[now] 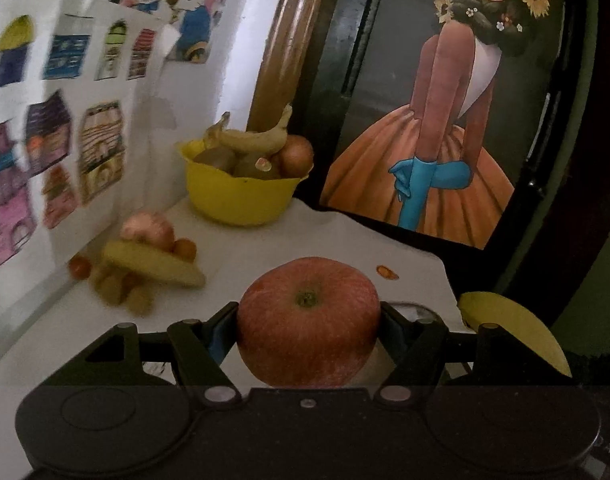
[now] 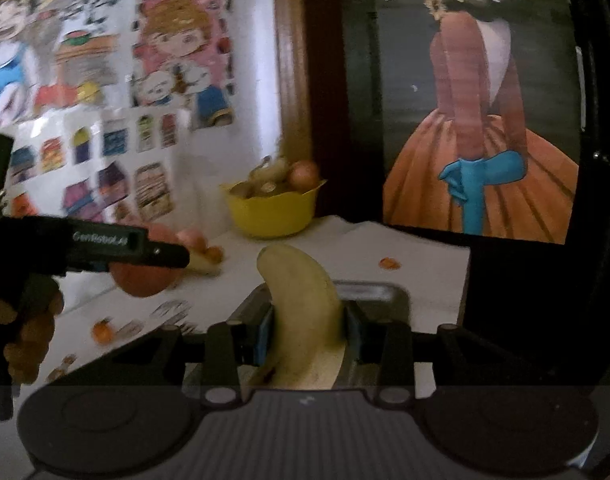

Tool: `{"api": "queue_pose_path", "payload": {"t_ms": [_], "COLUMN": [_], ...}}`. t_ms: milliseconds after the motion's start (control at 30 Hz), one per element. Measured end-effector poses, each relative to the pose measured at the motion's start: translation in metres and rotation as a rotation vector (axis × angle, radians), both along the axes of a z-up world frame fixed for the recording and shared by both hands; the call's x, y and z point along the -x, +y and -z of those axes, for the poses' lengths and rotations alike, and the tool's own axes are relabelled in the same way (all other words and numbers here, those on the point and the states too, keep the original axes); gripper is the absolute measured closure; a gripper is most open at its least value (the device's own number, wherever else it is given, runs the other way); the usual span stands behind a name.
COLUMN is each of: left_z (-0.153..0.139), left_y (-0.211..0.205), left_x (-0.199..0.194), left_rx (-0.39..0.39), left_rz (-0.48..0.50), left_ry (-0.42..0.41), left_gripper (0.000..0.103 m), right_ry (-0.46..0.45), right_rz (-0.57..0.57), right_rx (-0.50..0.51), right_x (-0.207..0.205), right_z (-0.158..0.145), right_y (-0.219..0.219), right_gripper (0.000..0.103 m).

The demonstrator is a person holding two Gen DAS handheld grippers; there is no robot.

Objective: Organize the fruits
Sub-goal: 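Lower the apple onto the metal tray and open the left tool while the right tool releases the banana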

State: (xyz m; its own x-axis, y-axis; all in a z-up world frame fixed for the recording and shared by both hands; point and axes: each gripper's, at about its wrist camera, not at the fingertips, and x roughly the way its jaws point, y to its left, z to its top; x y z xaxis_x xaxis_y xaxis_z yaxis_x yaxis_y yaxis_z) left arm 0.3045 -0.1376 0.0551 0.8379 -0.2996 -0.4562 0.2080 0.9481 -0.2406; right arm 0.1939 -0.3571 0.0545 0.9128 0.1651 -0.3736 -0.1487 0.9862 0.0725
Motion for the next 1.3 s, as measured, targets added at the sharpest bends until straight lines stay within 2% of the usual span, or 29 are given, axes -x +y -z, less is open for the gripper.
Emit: {"api": "queue_pose_path", "payload": {"t_ms": [267,467,833,1300], "left_z": [0.019,0.040,0.064,0.078], "left_y": [-0.020,-0.032,-0.052,-0.065], "left_x": [-0.053,-0.076,-0.089,-0.093], "left_rx": [-0.004,-0.012,-0.085,-0.130], "left_rz": [0.010,0.034,0.067,0.082], "left_ry": [0.011,0.025,0.070,0.093], "left_gripper": [0.030,0.030,0.030,0.030], "right_ry": [0.002,0.048,0.149,0.196], "right_rz": [0.017,0.030,0.046,0.007], "right_rx": [-0.007,-0.022,0.016,0.099], "right_x": [-0.062,-0.091,-0.112,-0.125], "right_z": [0.011,0.034,0.061,0.065], "right_y": [-0.019,-0.028,-0.030,-0.010], "right_gripper": [0.062,0.062,0.061,0.061]}}
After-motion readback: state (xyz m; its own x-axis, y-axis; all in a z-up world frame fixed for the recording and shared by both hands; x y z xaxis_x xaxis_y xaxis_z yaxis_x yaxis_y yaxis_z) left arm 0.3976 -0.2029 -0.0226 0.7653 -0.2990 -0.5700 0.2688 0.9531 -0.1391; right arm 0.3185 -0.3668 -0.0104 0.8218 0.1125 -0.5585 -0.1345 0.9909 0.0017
